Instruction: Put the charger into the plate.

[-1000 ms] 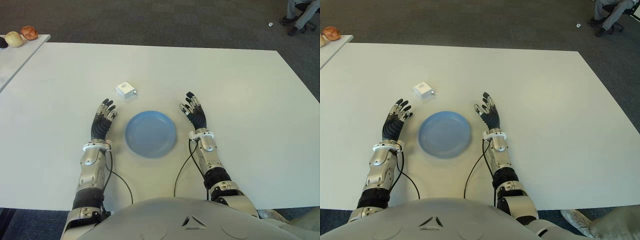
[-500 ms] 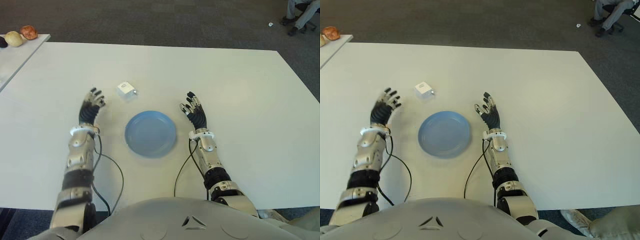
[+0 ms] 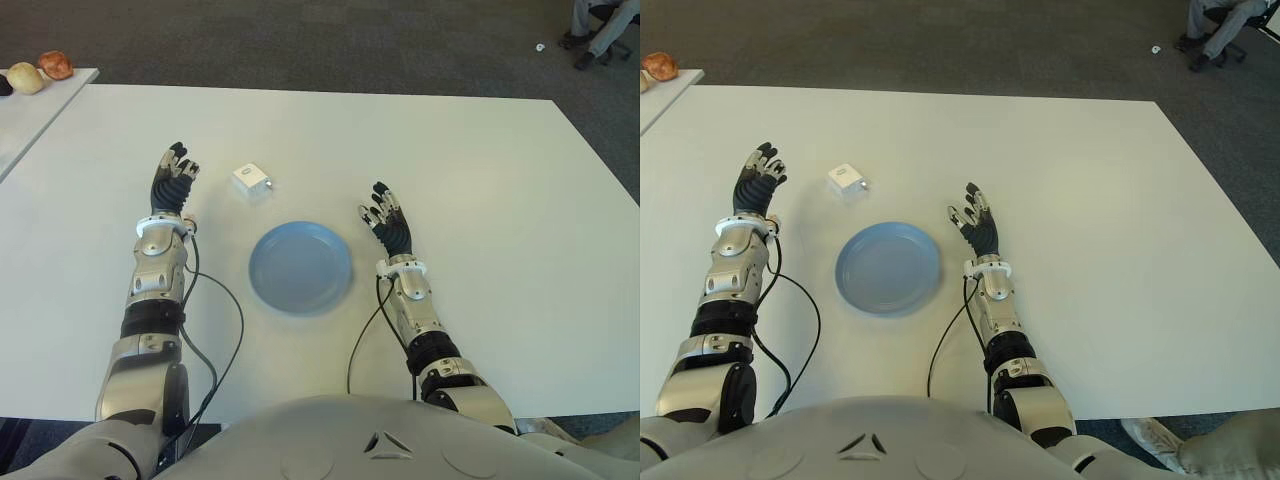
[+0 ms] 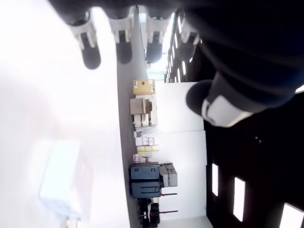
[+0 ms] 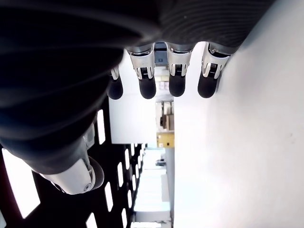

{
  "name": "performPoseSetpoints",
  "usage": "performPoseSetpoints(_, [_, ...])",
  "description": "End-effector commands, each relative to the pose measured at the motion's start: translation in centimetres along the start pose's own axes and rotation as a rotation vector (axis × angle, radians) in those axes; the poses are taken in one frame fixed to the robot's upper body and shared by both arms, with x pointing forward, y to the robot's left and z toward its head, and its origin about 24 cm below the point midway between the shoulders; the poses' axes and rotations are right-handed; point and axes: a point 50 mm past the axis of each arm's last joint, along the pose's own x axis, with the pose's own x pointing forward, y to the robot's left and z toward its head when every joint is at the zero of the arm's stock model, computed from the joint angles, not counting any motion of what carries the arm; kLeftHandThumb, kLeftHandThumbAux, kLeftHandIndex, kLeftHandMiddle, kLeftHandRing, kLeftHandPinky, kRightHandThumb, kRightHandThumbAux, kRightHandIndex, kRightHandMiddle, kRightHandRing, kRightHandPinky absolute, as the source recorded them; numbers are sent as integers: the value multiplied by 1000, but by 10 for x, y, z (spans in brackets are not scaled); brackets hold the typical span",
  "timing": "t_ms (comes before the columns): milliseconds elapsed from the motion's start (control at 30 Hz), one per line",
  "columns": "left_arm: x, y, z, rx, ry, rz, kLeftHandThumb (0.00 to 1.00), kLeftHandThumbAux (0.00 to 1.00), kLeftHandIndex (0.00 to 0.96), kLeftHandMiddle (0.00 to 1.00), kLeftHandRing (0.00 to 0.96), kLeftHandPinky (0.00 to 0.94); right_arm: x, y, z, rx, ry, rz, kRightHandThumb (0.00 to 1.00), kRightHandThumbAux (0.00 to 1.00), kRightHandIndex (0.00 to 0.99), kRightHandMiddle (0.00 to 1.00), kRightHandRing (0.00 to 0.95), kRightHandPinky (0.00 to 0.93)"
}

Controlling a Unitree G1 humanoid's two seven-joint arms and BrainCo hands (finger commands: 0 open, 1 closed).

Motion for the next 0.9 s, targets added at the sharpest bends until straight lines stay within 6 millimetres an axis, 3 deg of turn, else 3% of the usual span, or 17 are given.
performPoseSetpoints(33, [8, 3, 5, 57, 6, -10, 428, 496, 0, 58, 67, 119, -16, -3, -26, 15, 135, -15, 181, 680, 13, 25, 10, 42])
performPoseSetpoints(433, [21, -8, 23, 265, -27, -69, 379, 480, 0, 1, 2, 26, -14, -4, -26, 34, 126, -8, 159, 659, 7, 33, 17, 53])
performPoseSetpoints(633, [28, -15, 27, 436, -36, -77, 357, 390, 0, 0, 0, 2, -15, -5, -26, 42, 121, -4, 166, 662, 9, 32, 15, 52])
performPoseSetpoints(700, [31, -17, 28, 539, -58, -73, 351, 360, 0, 0, 0, 1, -15, -5, -26, 42, 119, -3, 171, 664, 10, 33, 15, 52])
performPoseSetpoints(800, [36, -26, 29, 835, -128, -71, 328, 320, 0, 0, 0, 0, -16, -5, -25, 38, 109, -3, 184, 671, 13, 35, 17, 57])
performPoseSetpoints(900, [38, -30, 26, 969, -157, -76, 289, 306, 0, 0, 0, 0, -16, -6, -25, 39, 108, -4, 187, 674, 15, 40, 21, 64])
